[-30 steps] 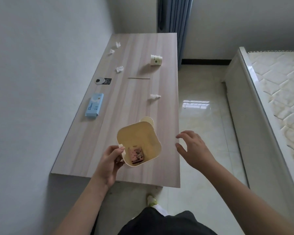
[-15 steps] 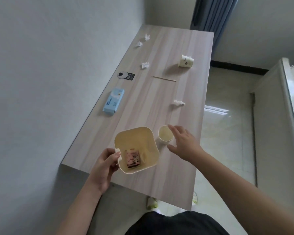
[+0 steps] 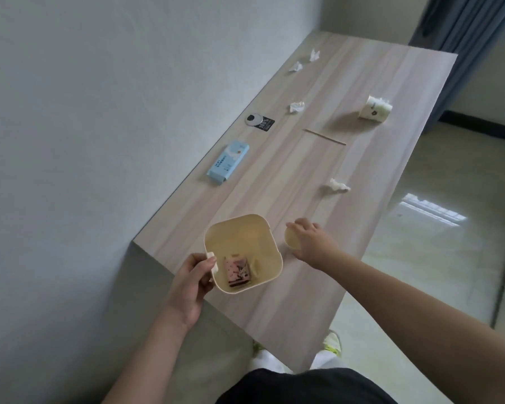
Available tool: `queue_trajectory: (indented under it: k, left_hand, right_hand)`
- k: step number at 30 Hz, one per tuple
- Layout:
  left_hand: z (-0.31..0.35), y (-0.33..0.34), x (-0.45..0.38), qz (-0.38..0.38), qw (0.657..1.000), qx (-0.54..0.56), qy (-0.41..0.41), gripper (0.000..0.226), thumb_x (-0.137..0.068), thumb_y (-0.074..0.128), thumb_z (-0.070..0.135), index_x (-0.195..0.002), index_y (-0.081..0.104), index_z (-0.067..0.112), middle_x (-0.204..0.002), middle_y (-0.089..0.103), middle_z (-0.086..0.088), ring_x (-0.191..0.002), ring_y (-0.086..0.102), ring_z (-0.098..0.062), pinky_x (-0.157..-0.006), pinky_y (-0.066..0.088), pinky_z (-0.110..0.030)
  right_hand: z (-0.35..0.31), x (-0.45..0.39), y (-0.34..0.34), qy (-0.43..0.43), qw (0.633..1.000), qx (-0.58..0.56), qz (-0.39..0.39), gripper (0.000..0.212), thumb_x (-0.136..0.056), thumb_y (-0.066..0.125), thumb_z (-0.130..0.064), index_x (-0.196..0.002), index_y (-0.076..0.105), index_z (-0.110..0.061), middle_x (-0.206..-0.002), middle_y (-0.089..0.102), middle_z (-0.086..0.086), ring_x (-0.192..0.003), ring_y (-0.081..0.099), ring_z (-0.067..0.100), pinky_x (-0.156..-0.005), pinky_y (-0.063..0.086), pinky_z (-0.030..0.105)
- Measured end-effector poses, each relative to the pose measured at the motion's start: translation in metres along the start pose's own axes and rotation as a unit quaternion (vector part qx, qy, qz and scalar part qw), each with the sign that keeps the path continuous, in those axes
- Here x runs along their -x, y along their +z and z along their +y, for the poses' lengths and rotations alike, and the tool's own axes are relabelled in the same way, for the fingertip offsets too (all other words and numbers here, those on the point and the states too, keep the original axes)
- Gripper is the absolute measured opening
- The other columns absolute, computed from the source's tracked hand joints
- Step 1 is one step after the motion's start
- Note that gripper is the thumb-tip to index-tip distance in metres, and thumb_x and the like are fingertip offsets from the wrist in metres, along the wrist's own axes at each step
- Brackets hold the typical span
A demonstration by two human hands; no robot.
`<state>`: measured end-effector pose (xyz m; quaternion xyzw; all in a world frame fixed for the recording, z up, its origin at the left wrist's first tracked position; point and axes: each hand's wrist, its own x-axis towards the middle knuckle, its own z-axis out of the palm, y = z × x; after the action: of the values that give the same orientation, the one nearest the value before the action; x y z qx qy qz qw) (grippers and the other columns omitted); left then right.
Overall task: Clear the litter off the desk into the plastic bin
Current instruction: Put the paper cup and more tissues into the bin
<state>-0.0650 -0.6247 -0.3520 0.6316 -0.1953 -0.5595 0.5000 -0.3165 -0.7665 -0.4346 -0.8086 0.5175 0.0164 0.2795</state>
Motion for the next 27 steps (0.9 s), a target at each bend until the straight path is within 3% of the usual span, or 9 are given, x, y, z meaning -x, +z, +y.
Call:
queue_trajectory:
  k: [6, 10, 12, 16, 20, 24, 27]
  left_hand:
    - [-0.013, 0.028, 0.015, 0.048, 0.999, 0.005, 0.006, 0.027, -0.07, 0.071, 0.027, -0.086, 0.057, 0.011, -0.052, 0.047, 0.007, -0.054, 0.047, -0.011, -0.06, 0.043, -0.03]
    - [-0.019, 0.041, 0.026, 0.052, 0.999, -0.004, 0.016, 0.023, -0.076, 0.071, 0.026, -0.085, 0.055, 0.011, -0.052, 0.048, 0.009, -0.053, 0.046, -0.011, -0.052, 0.041, -0.026]
    - [-0.021, 0.046, 0.031, 0.052, 0.999, 0.0, 0.016, 0.021, -0.08, 0.07, 0.023, -0.086, 0.054, 0.011, -0.053, 0.048, 0.009, -0.053, 0.045, -0.011, -0.052, 0.04, -0.026]
    - [-0.022, 0.059, 0.043, 0.055, 0.998, 0.001, 0.011, 0.033, -0.069, 0.074, 0.03, -0.088, 0.055, 0.011, -0.053, 0.051, 0.009, -0.051, 0.047, -0.009, -0.056, 0.038, -0.029]
    - [-0.03, 0.063, 0.052, 0.056, 0.998, 0.002, 0.014, 0.036, -0.067, 0.076, 0.033, -0.088, 0.057, 0.01, -0.053, 0.051, 0.007, -0.051, 0.049, -0.01, -0.056, 0.041, -0.03]
    - [-0.039, 0.057, 0.066, 0.041, 0.999, -0.011, 0.029, 0.025, -0.066, 0.076, 0.039, -0.076, 0.063, 0.021, -0.055, 0.052, 0.008, -0.052, 0.048, -0.01, -0.052, 0.042, -0.025]
    - [-0.046, 0.053, 0.076, 0.02, 0.998, -0.042, 0.034, 0.023, -0.07, 0.076, 0.042, -0.075, 0.062, 0.024, -0.059, 0.056, 0.009, -0.057, 0.052, -0.011, -0.06, 0.044, -0.031]
  right_hand:
    - [0.003, 0.032, -0.061, -0.006, 0.989, -0.106, 0.099, 0.069, -0.081, 0.068, -0.045, -0.141, 0.035, -0.03, -0.138, 0.042, -0.001, -0.117, 0.05, 0.025, -0.083, 0.041, 0.031]
    - [-0.013, 0.072, -0.109, -0.02, 0.961, -0.165, 0.223, 0.065, -0.081, 0.066, -0.045, -0.138, 0.038, -0.031, -0.134, 0.046, -0.001, -0.122, 0.042, 0.025, -0.103, 0.036, 0.042]
    - [-0.026, 0.093, -0.125, -0.059, 0.954, -0.172, 0.239, 0.065, -0.08, 0.065, -0.05, -0.137, 0.037, -0.035, -0.133, 0.046, -0.007, -0.12, 0.038, 0.017, -0.102, 0.034, 0.04]
    - [-0.052, 0.123, -0.134, -0.157, 0.958, -0.174, 0.163, 0.064, -0.072, 0.064, -0.061, -0.128, 0.037, -0.044, -0.117, 0.039, -0.027, -0.107, 0.041, 0.003, -0.085, 0.041, 0.025]
    - [-0.063, 0.125, -0.112, -0.164, 0.984, -0.059, 0.036, 0.045, -0.073, 0.067, -0.059, -0.101, 0.039, -0.037, -0.107, 0.044, -0.018, -0.093, 0.047, 0.008, -0.065, 0.039, 0.015]
    - [-0.068, 0.125, -0.088, -0.181, 0.983, 0.012, -0.003, 0.036, -0.08, 0.066, -0.048, -0.096, 0.053, -0.019, -0.12, 0.048, 0.0, -0.103, 0.049, 0.02, -0.082, 0.05, 0.033]
    - [-0.075, 0.124, -0.077, -0.174, 0.983, 0.063, -0.017, 0.042, -0.085, 0.063, -0.045, -0.107, 0.062, -0.01, -0.132, 0.043, 0.005, -0.112, 0.047, 0.025, -0.09, 0.048, 0.037]
